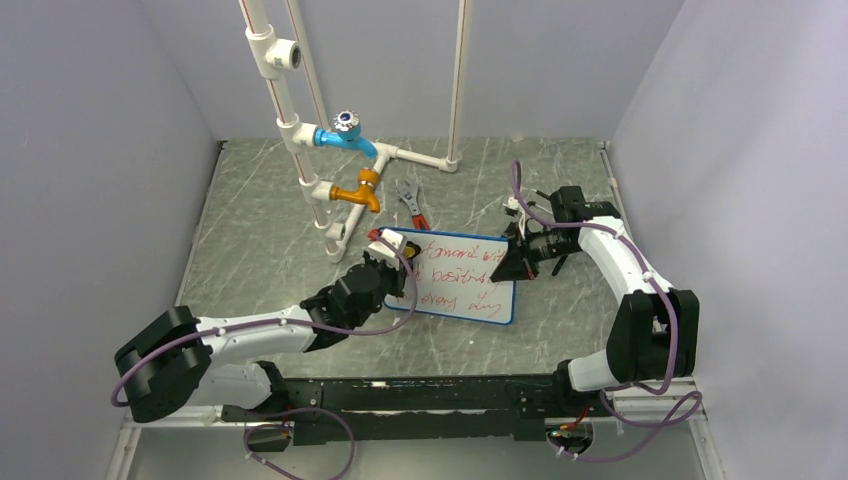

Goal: Erase the whiteboard
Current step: Erase the center of the board with the whiteboard.

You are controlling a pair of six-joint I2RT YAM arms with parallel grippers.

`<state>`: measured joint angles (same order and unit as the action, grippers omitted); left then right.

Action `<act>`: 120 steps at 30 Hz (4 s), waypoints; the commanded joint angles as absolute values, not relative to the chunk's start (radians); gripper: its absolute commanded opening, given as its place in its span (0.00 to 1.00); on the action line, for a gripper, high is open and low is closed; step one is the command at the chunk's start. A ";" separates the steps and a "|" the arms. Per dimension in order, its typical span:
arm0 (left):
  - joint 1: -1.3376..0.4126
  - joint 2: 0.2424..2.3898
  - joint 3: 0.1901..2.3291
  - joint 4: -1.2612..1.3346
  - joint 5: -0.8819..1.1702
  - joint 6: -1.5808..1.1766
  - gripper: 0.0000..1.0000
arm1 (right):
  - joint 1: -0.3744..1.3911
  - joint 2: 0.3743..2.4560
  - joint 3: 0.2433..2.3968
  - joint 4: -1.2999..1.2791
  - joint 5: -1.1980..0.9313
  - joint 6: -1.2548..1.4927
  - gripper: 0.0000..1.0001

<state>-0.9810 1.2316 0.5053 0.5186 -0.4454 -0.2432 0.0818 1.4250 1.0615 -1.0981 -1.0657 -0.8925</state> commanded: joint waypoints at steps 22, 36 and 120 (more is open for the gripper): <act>-0.874 1.160 0.439 0.606 -0.240 -0.268 0.00 | 0.134 1.409 1.051 -1.221 -1.096 -0.994 0.00; -0.963 1.248 0.557 0.539 -0.441 -0.247 0.00 | 0.135 1.403 1.052 -1.229 -1.100 -1.003 0.00; -0.984 1.225 0.598 0.394 -0.411 -0.259 0.00 | 0.134 1.401 1.051 -1.226 -1.093 -1.002 0.00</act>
<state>-0.9546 1.1877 0.5396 0.3725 -0.3866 -0.2737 0.0895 1.4265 1.0599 -1.0904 -1.0611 -0.9127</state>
